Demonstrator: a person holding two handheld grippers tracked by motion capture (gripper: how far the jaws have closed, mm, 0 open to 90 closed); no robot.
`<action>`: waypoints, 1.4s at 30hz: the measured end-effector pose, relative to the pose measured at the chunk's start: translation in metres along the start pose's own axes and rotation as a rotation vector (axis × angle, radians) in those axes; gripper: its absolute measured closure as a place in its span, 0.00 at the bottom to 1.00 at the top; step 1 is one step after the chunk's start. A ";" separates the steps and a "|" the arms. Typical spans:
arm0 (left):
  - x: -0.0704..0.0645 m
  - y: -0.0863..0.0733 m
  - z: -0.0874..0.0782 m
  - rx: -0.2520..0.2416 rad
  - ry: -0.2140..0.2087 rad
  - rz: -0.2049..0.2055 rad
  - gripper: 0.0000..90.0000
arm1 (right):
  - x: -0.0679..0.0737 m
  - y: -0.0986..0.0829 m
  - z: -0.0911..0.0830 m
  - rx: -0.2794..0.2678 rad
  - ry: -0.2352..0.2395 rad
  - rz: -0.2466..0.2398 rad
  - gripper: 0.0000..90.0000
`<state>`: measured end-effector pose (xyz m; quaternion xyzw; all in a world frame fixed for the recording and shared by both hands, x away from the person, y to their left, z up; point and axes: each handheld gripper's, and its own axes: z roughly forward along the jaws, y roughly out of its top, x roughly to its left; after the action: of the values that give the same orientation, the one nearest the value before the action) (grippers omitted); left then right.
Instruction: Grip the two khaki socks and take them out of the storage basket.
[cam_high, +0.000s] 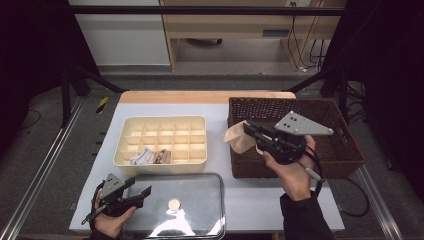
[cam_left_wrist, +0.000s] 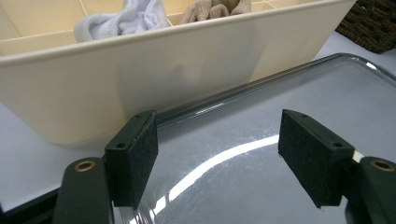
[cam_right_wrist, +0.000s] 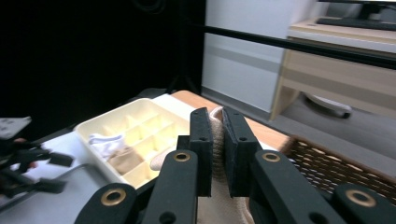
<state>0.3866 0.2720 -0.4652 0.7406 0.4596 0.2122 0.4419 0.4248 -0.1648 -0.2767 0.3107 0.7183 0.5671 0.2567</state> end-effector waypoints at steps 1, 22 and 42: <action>0.000 0.000 0.000 0.001 -0.001 -0.001 0.32 | 0.004 0.000 0.001 0.002 0.013 -0.004 0.93; 0.000 0.000 0.000 0.001 -0.003 -0.001 0.32 | 0.062 -0.074 0.032 0.180 0.240 0.021 0.93; -0.001 0.000 0.001 0.011 -0.004 0.003 0.32 | 0.051 -0.180 0.037 0.383 0.186 0.133 0.90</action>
<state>0.3867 0.2713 -0.4655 0.7441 0.4588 0.2088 0.4386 0.3889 -0.1324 -0.4615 0.3469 0.8114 0.4622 0.0878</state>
